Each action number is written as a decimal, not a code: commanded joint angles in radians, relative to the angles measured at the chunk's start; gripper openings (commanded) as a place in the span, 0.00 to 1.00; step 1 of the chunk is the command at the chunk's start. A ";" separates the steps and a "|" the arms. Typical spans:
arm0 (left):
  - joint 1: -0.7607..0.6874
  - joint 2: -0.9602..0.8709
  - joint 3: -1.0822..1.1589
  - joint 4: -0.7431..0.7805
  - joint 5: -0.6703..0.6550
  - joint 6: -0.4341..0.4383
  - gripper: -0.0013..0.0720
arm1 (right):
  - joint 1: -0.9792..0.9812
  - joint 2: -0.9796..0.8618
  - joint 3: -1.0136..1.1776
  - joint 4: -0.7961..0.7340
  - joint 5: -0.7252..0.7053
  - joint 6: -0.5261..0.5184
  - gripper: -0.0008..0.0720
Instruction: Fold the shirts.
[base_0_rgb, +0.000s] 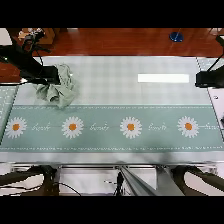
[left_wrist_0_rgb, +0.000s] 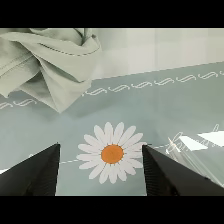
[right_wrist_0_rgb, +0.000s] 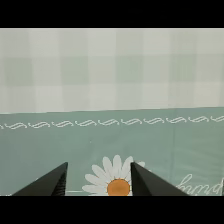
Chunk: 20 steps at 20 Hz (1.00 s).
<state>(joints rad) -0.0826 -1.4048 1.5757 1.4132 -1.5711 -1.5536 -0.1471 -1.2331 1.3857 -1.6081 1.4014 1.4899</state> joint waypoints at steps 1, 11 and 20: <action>0.001 -0.001 0.000 0.000 0.000 0.000 0.86 | 0.000 0.000 0.000 0.000 0.000 0.000 0.67; 0.001 -0.001 0.000 0.000 0.000 0.000 0.86 | 0.000 0.000 0.000 0.000 0.000 0.000 0.67; 0.001 -0.014 0.000 0.000 0.012 0.000 0.86 | 0.000 0.000 0.000 0.002 -0.071 0.000 0.67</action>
<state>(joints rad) -0.0826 -1.4117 1.5757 1.4128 -1.5650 -1.5536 -0.1471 -1.2331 1.3857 -1.6077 1.3808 1.4895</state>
